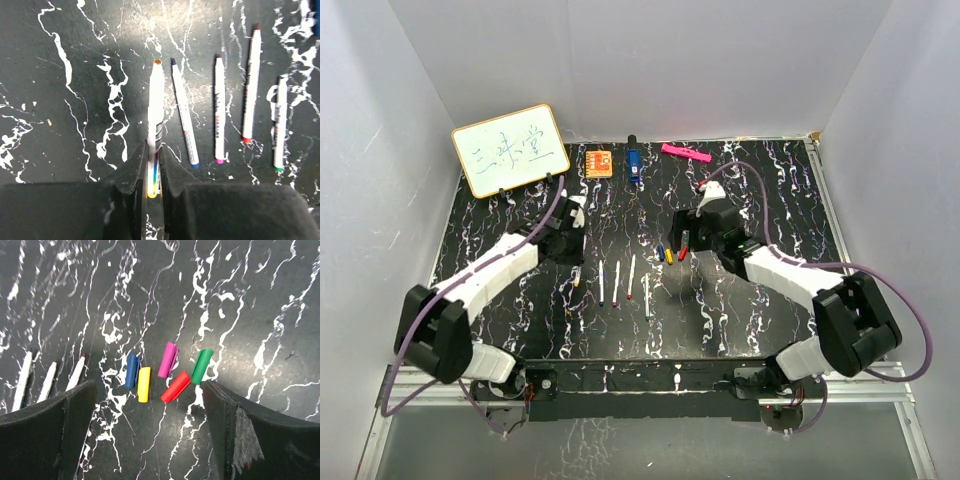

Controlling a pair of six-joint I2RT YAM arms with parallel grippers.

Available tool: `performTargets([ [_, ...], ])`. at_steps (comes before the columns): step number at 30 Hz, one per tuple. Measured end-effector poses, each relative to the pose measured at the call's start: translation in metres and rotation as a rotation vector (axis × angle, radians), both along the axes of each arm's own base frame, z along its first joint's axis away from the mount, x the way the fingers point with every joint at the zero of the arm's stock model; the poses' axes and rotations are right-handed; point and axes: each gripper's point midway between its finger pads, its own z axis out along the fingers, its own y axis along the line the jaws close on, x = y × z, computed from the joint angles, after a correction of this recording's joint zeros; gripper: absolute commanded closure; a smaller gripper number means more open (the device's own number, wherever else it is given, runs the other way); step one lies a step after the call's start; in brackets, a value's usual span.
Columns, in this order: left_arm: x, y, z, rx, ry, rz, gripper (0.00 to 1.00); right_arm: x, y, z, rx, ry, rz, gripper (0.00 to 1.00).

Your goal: Insert the pens into the pen caps

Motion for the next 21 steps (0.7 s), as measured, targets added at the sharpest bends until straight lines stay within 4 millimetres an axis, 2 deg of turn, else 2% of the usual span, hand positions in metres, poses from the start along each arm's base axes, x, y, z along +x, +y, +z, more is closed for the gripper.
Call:
performTargets([
  [5, -0.003, -0.005, 0.036, -0.084, -0.1, -0.02, 1.0, -0.011, 0.017, -0.024, -0.12, 0.041, 0.027, 0.43],
  [8, -0.011, -0.01, 0.048, -0.156, -0.145, -0.035, 1.0, -0.018, 0.024, -0.034, -0.175, 0.052, 0.044, 0.57],
  [15, -0.027, -0.019, 0.051, -0.275, -0.204, -0.061, 1.0, -0.018, 0.022, -0.041, -0.212, 0.065, 0.021, 0.62],
  [19, -0.032, -0.025, 0.054, -0.322, -0.226, -0.087, 1.0, -0.013, 0.025, -0.045, -0.222, 0.073, 0.018, 0.71],
  [21, -0.032, -0.029, 0.059, -0.351, -0.243, -0.104, 1.0, -0.012, 0.026, -0.049, -0.226, 0.08, 0.02, 0.72],
])
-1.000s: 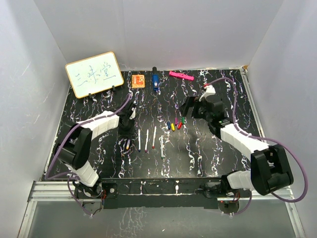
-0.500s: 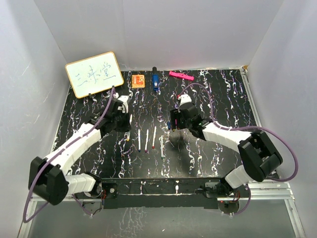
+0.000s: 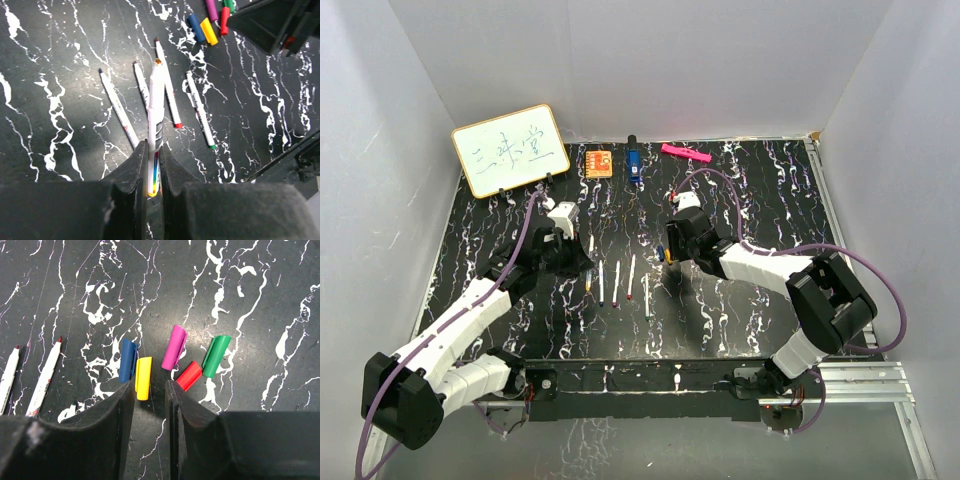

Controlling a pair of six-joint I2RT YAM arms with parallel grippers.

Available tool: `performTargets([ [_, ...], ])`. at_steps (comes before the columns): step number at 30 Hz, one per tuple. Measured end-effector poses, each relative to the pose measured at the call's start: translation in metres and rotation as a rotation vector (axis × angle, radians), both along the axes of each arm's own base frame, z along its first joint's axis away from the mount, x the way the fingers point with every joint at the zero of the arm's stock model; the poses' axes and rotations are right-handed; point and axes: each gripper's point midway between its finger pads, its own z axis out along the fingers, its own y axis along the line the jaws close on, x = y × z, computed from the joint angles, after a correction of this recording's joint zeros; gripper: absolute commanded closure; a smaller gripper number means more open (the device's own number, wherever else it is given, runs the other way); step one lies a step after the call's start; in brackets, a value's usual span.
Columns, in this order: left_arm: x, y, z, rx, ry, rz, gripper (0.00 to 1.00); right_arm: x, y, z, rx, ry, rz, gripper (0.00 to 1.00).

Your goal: Insert the pens into the pen caps

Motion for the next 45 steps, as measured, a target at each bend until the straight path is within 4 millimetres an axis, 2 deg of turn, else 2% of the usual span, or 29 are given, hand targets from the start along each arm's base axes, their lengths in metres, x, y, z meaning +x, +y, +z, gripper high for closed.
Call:
performTargets([
  [8, -0.004, -0.009, -0.001, -0.054, -0.002, -0.033, 1.0, -0.002, 0.006, -0.011, -0.016, 0.027, 0.016, 0.68],
  [24, -0.005, -0.011, -0.002, -0.064, -0.001, -0.037, 1.0, 0.006, 0.016, -0.02, -0.027, 0.044, 0.026, 0.69],
  [32, -0.006, -0.011, -0.005, -0.062, 0.007, -0.038, 1.0, 0.004, 0.013, -0.034, -0.056, 0.071, 0.02, 0.69],
  [45, -0.007, -0.014, -0.004, -0.077, 0.01, -0.043, 1.0, 0.004, 0.01, -0.041, -0.075, 0.079, 0.01, 0.69],
])
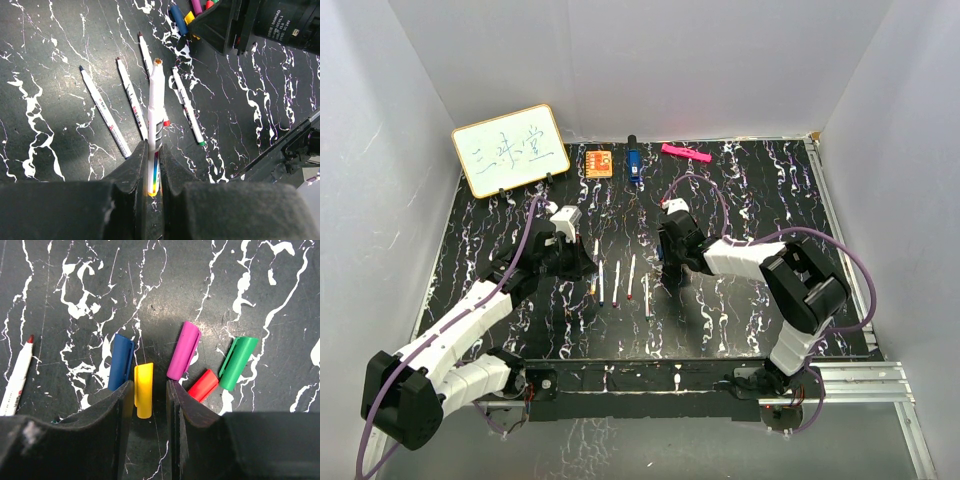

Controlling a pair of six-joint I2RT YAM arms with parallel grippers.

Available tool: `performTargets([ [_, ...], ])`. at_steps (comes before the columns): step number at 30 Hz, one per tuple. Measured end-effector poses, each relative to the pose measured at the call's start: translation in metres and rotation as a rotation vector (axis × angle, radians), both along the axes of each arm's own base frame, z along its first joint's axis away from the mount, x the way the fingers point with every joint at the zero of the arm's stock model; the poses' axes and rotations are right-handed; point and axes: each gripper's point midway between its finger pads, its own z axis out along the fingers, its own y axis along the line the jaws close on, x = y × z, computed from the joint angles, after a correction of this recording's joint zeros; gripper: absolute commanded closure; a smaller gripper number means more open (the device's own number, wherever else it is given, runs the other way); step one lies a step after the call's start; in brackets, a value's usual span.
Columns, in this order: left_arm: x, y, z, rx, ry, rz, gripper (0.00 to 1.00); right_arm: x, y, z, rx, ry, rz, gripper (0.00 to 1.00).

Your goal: Insert the pens into the pen caps

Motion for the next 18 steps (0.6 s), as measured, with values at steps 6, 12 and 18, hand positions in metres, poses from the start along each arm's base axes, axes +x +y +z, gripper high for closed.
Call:
performTargets([
  [6, -0.001, 0.0, -0.004, 0.0, 0.006, -0.001, 1.0, -0.002, 0.001, -0.004, -0.009, 0.006, 0.004, 0.69],
  [12, -0.002, 0.0, -0.006, -0.004, 0.012, 0.001, 1.0, -0.001, 0.004, -0.004, -0.017, -0.002, 0.009, 0.69],
  [18, -0.001, -0.001, -0.004, -0.011, 0.006, 0.004, 1.0, 0.002, 0.01, -0.004, -0.031, -0.009, 0.013, 0.71],
])
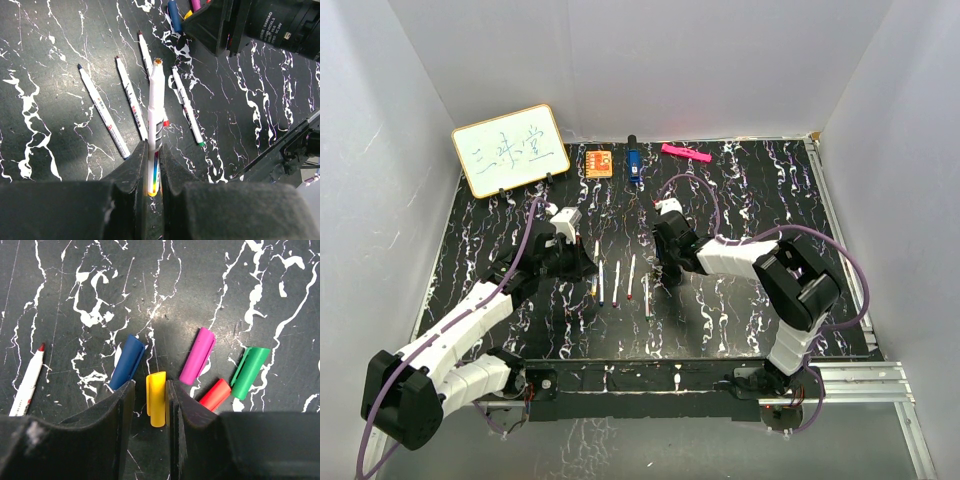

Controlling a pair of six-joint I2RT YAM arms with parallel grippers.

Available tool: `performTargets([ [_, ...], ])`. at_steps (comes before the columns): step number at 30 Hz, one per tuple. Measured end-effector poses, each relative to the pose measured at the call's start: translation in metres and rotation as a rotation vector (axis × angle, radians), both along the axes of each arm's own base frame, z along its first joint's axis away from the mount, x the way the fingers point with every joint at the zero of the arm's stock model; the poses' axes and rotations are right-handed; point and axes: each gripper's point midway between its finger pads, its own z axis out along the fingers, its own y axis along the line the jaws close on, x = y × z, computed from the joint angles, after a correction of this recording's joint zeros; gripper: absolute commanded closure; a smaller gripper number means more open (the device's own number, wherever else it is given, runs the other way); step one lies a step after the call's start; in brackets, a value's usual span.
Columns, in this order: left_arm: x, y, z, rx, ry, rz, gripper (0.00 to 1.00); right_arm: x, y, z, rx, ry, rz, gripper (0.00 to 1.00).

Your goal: Insert the pens into the pen caps

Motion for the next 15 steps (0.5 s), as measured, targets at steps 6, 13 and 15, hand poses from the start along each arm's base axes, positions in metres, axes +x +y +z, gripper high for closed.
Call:
performTargets([
  [6, 0.0005, -0.0012, 0.0013, -0.009, 0.0, 0.002, 1.0, -0.0041, 0.0024, -0.0007, -0.027, -0.001, -0.009, 0.72],
  [13, 0.0001, -0.0012, 0.0028, -0.014, -0.002, 0.005, 1.0, -0.0062, -0.0009, -0.0014, -0.034, 0.002, -0.046, 0.89],
  [15, -0.0006, -0.0009, 0.0037, -0.017, -0.005, 0.006, 1.0, -0.0064, -0.0018, -0.0016, -0.035, 0.002, -0.057, 0.91],
])
